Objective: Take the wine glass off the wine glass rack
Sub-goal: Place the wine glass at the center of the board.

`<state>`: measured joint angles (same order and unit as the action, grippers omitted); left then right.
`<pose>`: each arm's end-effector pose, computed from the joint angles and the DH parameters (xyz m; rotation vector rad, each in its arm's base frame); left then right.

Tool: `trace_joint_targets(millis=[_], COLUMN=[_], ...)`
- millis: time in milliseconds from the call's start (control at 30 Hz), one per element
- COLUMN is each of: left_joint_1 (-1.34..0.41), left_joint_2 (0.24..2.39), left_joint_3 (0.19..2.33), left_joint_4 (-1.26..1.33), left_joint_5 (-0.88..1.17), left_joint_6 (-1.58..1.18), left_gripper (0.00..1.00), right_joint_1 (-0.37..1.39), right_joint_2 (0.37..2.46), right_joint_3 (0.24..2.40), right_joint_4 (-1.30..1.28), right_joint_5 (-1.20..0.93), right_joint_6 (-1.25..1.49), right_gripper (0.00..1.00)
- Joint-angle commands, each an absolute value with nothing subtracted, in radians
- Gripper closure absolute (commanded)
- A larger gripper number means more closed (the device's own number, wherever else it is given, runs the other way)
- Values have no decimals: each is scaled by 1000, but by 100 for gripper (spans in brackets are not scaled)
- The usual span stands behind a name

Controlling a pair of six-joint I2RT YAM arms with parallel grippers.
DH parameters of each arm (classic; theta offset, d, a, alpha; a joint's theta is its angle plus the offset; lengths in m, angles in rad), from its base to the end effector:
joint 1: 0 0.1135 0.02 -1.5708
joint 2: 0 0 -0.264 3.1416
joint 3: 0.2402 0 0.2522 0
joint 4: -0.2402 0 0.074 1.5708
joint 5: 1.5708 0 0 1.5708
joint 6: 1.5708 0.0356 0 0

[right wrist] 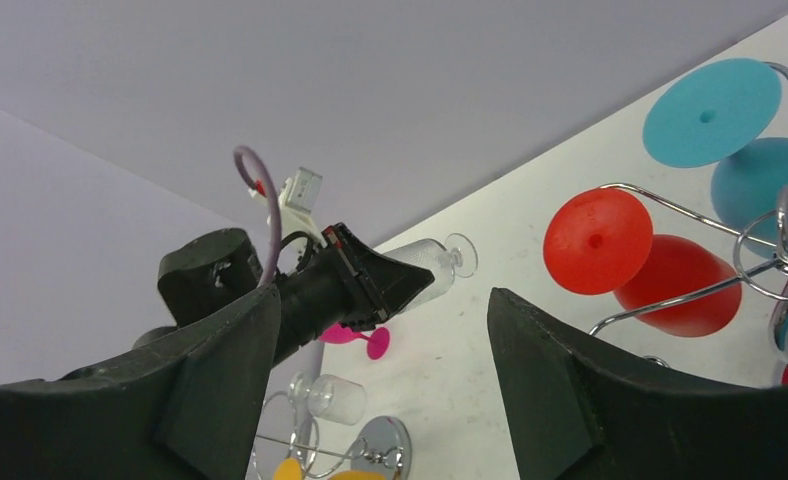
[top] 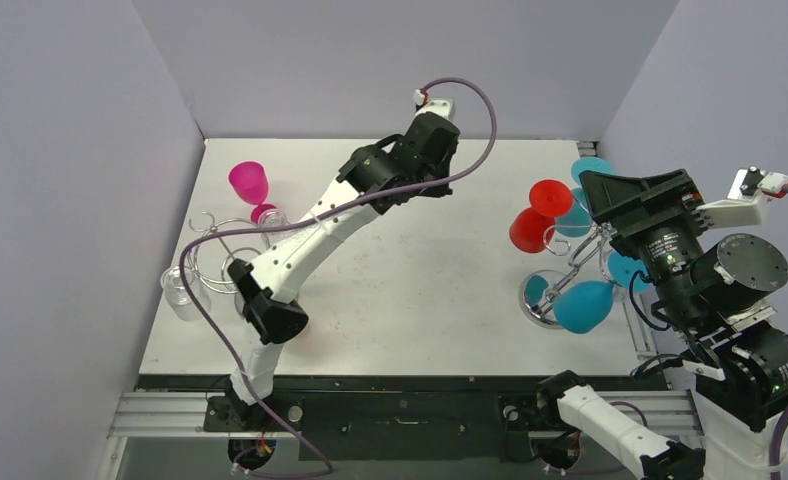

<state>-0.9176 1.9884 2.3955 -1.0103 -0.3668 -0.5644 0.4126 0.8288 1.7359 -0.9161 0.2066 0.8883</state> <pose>0.2633 -0.3231 0.4461 0.1719 2.1590 -0.4696 0.0525 0.0150 0.5370 0.5491 1.5511 0.8472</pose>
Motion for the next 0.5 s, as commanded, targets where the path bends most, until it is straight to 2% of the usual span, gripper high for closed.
trace_joint_targets(millis=[0,467], left_joint_1=[-861,-804], left_joint_2=[2092,2281], left_joint_3=[2572,2498], left_joint_4=[-1125,-1092], left_joint_5=[-352,-316], left_joint_6=[-516,-502], left_gripper=[100,100], right_joint_1=[407,408], right_joint_2=[842,815], right_joint_3=[1762,1672], right_joint_4=[-976,-1038], right_joint_5=[219,125], right_joint_6=[814,799], right_gripper=[29,29])
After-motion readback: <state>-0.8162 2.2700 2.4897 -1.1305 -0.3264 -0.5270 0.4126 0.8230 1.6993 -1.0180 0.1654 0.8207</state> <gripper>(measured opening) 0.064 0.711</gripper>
